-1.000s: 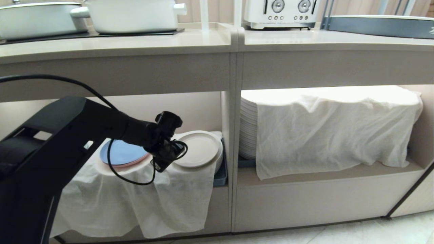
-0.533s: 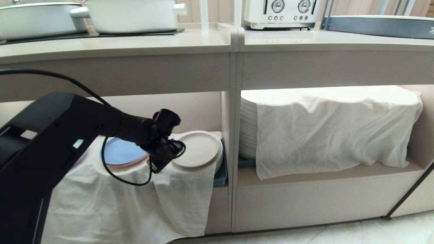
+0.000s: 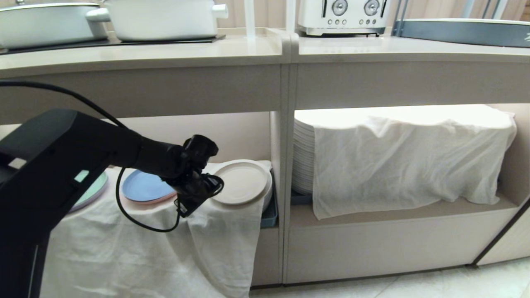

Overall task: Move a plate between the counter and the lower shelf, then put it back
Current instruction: Put the plate in the cupboard, then pick up the plate in the cupboard

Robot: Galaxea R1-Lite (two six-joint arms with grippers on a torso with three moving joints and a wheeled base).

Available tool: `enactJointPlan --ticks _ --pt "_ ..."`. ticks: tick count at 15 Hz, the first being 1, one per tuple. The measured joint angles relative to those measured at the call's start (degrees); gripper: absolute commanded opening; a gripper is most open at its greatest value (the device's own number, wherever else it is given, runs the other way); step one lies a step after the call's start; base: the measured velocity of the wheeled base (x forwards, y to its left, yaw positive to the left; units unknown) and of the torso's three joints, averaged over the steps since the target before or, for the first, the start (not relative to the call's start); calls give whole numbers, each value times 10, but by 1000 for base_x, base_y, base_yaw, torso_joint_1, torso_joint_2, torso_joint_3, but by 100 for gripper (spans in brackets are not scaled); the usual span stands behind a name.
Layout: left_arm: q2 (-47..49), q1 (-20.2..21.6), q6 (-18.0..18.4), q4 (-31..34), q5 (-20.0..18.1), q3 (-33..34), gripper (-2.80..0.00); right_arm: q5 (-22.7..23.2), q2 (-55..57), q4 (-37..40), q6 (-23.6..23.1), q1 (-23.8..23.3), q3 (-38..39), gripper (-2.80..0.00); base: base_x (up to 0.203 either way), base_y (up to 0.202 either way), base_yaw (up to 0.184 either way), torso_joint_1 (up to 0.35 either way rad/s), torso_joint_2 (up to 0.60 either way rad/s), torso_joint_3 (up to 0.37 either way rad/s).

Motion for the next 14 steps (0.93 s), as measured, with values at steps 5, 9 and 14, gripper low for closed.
enactJointPlan --ticks 5,9,14 --pt "-28 0 -1 -1 0 43 0 0 0 0 0 0 0 -280 0 0 0 0 0 0" --pt "-50 -5 -1 -3 1 69 -280 0 0 0 0 0 0 -280 0 0 0 0 0 0" --pt "-80 -8 1 -1 3 108 -280 0 0 0 0 0 0 -280 0 0 0 0 0 0"
